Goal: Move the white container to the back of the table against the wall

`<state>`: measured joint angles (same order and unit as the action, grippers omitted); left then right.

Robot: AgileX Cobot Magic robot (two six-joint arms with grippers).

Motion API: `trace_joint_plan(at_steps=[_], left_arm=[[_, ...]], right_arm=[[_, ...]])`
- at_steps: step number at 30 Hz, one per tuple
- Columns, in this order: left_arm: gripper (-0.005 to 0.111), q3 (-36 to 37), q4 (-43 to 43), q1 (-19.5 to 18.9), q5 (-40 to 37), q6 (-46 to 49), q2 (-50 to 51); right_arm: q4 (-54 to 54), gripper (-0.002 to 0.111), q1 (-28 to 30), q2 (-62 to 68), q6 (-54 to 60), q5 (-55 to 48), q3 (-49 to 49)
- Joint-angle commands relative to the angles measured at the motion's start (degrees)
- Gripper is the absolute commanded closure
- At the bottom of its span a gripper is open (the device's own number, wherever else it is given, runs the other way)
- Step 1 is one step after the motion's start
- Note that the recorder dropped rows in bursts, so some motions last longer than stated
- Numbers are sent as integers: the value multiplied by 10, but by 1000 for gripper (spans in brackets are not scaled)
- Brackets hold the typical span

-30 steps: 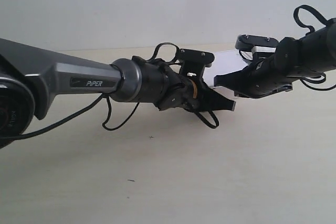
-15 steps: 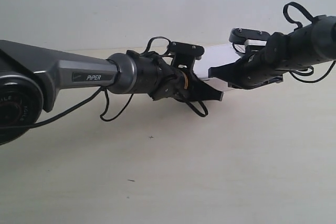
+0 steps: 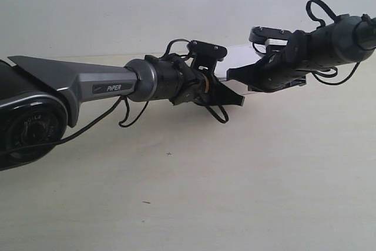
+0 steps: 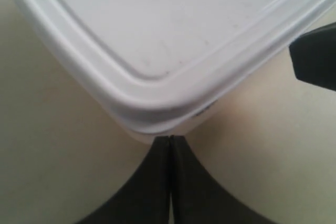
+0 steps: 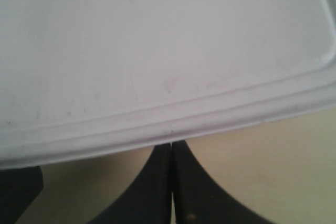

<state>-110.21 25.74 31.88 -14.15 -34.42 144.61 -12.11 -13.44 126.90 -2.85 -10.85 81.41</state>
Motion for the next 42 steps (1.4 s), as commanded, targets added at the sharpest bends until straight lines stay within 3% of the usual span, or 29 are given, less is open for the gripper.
trace_joint_plan(at_steps=[1,21,42], left_arm=[[107,-12,13,-7,-3,1,1],[107,-12,40,-9,-33,108,1],[107,-12,43,-9,-49,148,1]], right_arm=[[5,108,-2,14,4,-3,28],[0,108,-2,92,2,-54,162],[5,108,-6,133,28,71,185]])
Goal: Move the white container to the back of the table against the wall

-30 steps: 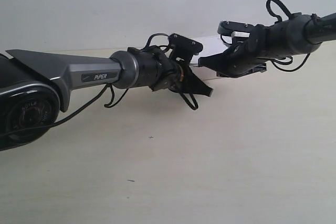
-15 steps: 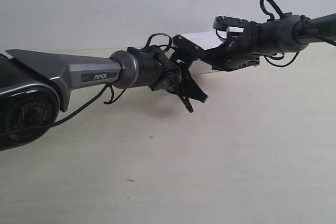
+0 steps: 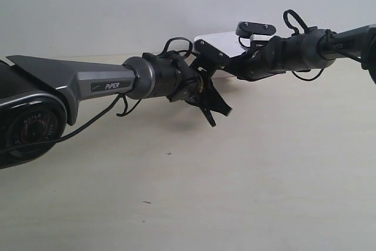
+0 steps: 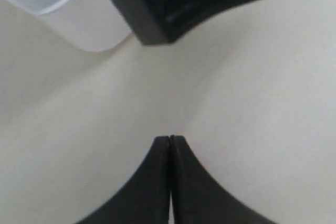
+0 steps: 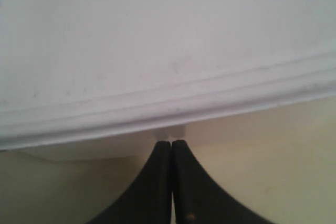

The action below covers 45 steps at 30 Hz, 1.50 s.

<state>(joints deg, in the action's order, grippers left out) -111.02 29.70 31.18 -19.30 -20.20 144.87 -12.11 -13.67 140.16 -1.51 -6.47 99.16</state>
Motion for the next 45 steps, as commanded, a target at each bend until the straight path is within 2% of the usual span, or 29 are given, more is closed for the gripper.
trace_joint_plan(at_steps=[1,14,25,37,45], left_arm=[[107,-4,3,-2,4,6,-2],[107,-4,3,-2,15,6,-2],[107,-4,3,-2,20,6,-2],[107,-4,2,-2,29,6,-2],[107,-4,2,-2,6,6,-2]], right_arm=[[5,108,-4,1,21,28,7],[5,108,-4,8,30,65,9],[3,108,-4,45,30,0,84],[2,108,-16,49,30,12,87],[7,108,-16,26,46,-60,87]])
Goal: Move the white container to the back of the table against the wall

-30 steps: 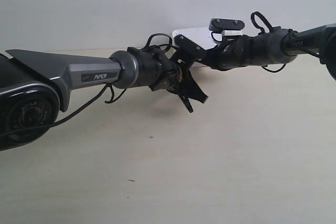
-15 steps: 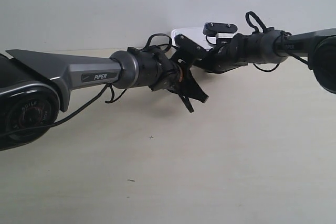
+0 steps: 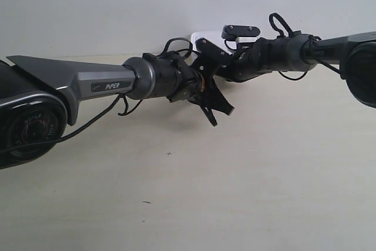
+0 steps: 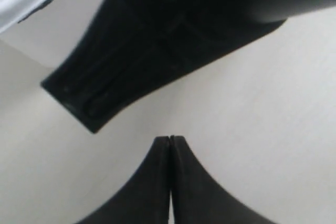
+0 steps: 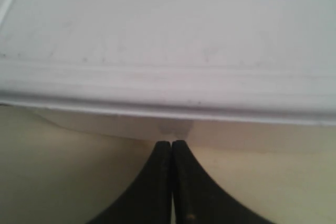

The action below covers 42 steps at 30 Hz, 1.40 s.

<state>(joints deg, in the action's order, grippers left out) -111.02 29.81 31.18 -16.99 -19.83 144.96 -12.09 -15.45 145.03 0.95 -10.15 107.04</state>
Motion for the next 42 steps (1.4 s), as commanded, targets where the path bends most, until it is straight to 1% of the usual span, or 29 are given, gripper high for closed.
trace_joint_plan(at_steps=[1,5,8,10,14,16,17,20,22,26,30,35,38,42], left_arm=[[107,-4,1,-2,-23,2,-2],[107,-4,-5,-2,-46,-2,-5],[107,6,-35,-2,-64,-2,-21],[107,39,-37,1,-58,-2,-46],[107,129,-37,7,-12,-22,-123],[107,207,-37,7,26,-29,-188],[107,230,-35,7,35,-29,-209],[107,339,-30,7,85,-29,-327],[107,407,-26,7,111,-28,-405],[107,480,7,7,117,-28,-527],[107,571,20,7,121,-29,-666],[107,677,19,7,165,-61,-862],[107,730,16,13,190,-86,-977],[107,774,16,14,185,-98,-1072]], right_arm=[[6,108,1,-32,32,-42,8],[6,108,1,-63,52,-108,7],[26,108,1,-94,55,-133,-19],[35,108,1,-126,55,-133,-57],[39,108,1,-209,51,-100,-156],[39,108,1,-282,51,-78,-223],[39,108,1,-311,51,-70,-241],[39,108,1,-428,50,-36,-331],[39,108,1,-514,50,-32,-384],[39,108,1,-628,49,-18,-458],[39,108,1,-748,49,-12,-533],[35,108,1,-914,24,-13,-623],[29,108,1,-1025,20,-48,-657],[15,108,1,-1161,21,-123,-666]])
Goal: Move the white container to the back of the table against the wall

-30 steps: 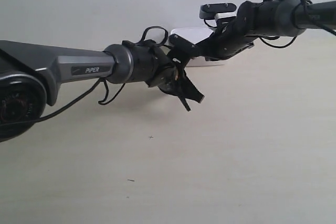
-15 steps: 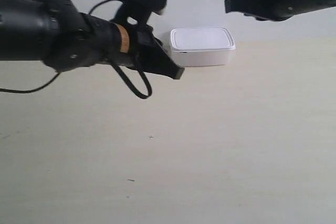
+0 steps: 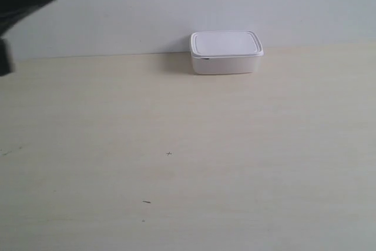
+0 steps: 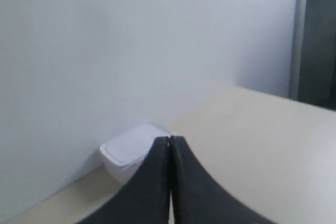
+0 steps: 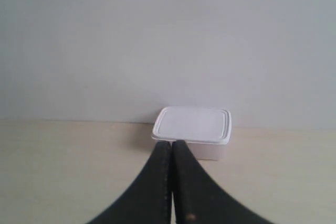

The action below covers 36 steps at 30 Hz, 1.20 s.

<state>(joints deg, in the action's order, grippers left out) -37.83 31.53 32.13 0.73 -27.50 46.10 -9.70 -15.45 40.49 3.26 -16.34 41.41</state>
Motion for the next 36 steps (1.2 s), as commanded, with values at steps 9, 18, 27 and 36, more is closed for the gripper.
trace_joint_plan(at_steps=[9,18,27,36], left_arm=[[107,127,-1,18,64,-64,-169],[107,132,10,9,84,-58,-177],[107,132,10,9,84,-57,-177],[107,135,14,51,83,-57,-155]], right_arm=[[-8,108,1,-295,-2,-162,-10],[-8,108,1,-258,-10,-45,-65],[-8,108,1,-258,-14,-41,-65],[-8,108,1,-258,-14,-41,-65]])
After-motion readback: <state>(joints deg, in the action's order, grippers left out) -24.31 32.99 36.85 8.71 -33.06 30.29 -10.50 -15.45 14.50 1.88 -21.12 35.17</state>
